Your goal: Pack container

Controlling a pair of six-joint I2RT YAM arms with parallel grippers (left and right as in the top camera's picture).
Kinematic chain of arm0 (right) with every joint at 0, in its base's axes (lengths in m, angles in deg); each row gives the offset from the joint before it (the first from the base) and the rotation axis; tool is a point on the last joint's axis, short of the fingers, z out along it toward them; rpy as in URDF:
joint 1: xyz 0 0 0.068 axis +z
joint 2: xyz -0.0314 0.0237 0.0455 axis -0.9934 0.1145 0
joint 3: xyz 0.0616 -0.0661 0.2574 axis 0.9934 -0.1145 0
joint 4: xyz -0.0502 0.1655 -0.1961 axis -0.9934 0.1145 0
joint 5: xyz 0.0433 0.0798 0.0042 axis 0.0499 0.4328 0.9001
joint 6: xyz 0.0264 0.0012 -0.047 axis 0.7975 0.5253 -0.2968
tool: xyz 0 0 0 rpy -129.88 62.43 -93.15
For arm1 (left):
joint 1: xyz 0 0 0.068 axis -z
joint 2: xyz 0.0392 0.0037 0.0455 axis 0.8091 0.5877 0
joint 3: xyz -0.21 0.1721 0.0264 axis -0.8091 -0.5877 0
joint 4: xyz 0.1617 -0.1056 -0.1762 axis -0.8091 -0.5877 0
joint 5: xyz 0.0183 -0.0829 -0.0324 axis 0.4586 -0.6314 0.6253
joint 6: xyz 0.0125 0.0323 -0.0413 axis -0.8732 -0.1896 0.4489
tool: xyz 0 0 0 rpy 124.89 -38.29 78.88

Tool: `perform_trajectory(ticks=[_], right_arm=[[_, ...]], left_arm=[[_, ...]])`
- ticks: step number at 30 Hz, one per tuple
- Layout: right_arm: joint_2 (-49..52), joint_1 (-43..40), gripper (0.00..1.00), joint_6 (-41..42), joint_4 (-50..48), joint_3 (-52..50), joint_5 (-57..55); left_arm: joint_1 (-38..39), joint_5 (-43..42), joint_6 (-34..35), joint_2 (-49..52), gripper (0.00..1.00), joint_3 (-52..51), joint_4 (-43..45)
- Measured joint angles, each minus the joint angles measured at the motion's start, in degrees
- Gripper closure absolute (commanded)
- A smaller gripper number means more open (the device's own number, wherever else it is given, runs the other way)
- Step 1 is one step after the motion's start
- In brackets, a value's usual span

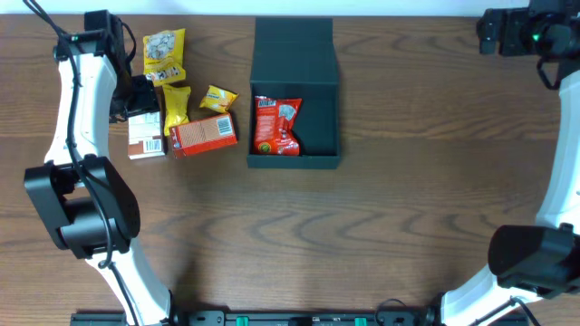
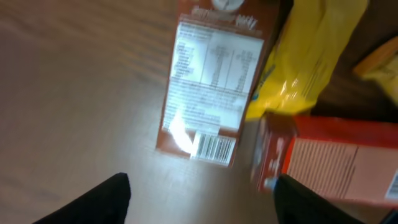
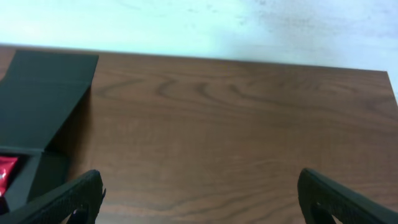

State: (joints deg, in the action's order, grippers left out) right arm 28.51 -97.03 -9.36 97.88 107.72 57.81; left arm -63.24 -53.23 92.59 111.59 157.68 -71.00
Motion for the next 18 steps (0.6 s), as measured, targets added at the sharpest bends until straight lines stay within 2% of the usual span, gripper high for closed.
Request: perform_trajectory(ticks=[2, 6, 11, 18], right_arm=[[0.00, 0.00, 0.01, -0.09, 0.11, -0.22, 0.00], [0.00, 0.00, 0.01, -0.09, 0.13, -0.31, 0.15], [0.00, 0.00, 0.01, 0.00, 0.17, -0.31, 0.83], [0.02, 0.00, 0.01, 0.46, 0.22, -0.33, 1.14]], left_arm=[[-0.04, -0.42, -0.79, 0.02, 0.13, -1.33, 3.78], [-0.04, -0.81, -3.13, 0.02, 0.10, -3.98, 9.88], [-0.31, -1.03, -4.61, 0.02, 0.04, -12.31, 18.95], [-0.74, -1.27, -4.76, 0.09, 0.02, -18.84, 27.12]])
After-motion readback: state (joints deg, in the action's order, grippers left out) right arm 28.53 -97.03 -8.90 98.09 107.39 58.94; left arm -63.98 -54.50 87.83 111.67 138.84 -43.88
